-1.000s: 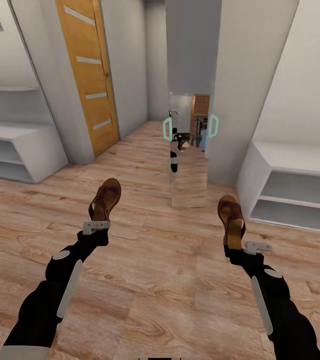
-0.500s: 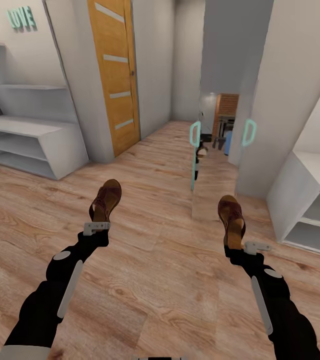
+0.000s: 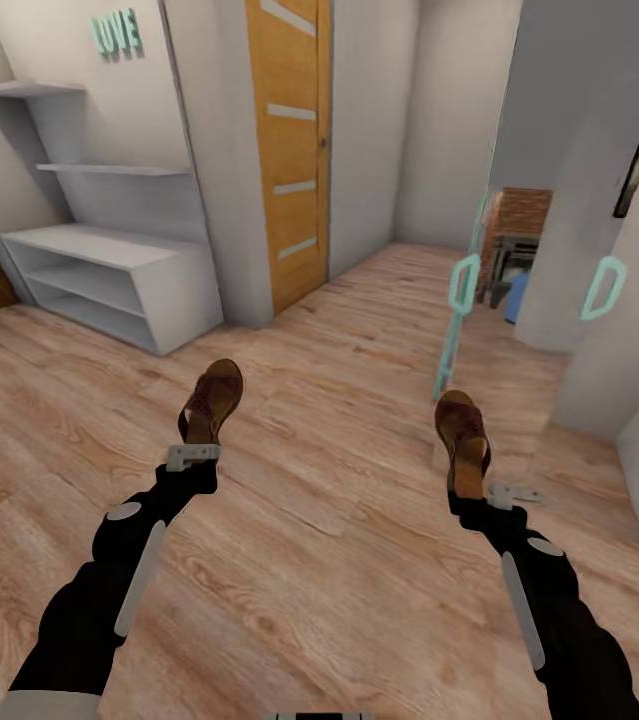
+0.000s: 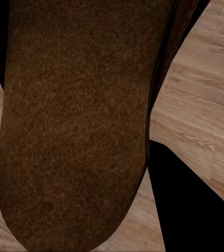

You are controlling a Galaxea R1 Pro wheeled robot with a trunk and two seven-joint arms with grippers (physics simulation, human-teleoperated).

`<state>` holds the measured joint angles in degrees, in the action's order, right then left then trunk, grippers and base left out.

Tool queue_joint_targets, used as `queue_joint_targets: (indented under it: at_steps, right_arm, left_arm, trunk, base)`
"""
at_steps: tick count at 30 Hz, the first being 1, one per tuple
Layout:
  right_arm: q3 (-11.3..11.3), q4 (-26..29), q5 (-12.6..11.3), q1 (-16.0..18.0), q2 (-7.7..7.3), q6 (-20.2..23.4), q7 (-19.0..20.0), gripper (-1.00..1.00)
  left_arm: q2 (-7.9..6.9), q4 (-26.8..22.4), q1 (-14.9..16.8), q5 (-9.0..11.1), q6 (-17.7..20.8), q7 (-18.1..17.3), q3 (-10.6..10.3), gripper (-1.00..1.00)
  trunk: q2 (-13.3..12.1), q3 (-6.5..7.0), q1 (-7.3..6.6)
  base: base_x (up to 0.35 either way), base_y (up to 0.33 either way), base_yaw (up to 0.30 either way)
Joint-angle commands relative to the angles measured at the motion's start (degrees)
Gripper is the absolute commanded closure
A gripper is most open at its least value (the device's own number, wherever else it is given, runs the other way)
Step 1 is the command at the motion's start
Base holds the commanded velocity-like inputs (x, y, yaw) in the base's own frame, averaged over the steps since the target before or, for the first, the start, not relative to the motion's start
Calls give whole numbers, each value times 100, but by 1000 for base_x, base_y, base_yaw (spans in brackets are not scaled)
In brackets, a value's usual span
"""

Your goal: Pick up the two gym shoes and the two sandals from the corridor floor and place them onto the hallstand (shoe rack) in the corridor, making sure they are on the rack and not on the floor. Arrange them so the two gym shoes are next to each other and the two sandals are next to each other.

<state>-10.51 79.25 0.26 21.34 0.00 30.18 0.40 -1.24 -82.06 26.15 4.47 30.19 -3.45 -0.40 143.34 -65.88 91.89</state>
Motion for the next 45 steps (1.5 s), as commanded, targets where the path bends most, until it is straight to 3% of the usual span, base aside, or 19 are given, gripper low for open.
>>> queue_joint_targets:
  at_steps: [1,33,45]
  right_arm:
    - [-4,12,-18,1,0,37,-13,100]
    - [0,12,-19,1,0,36,-13,100]
    - [3,12,-24,1,0,35,-13,100]
  left_arm:
    - [-1,-4,4,37,31,-6,-4,100]
    - [1,-3,4,46,31,-6,-4,100]
    - [1,-3,4,46,32,-6,-4,100]
  trunk:
    - [2,-8,2]
    - [2,-24,2]
    - [2,-24,2]
  base:
    - [325,135,287]
    - [291,199,298]
    - [336,52,300]
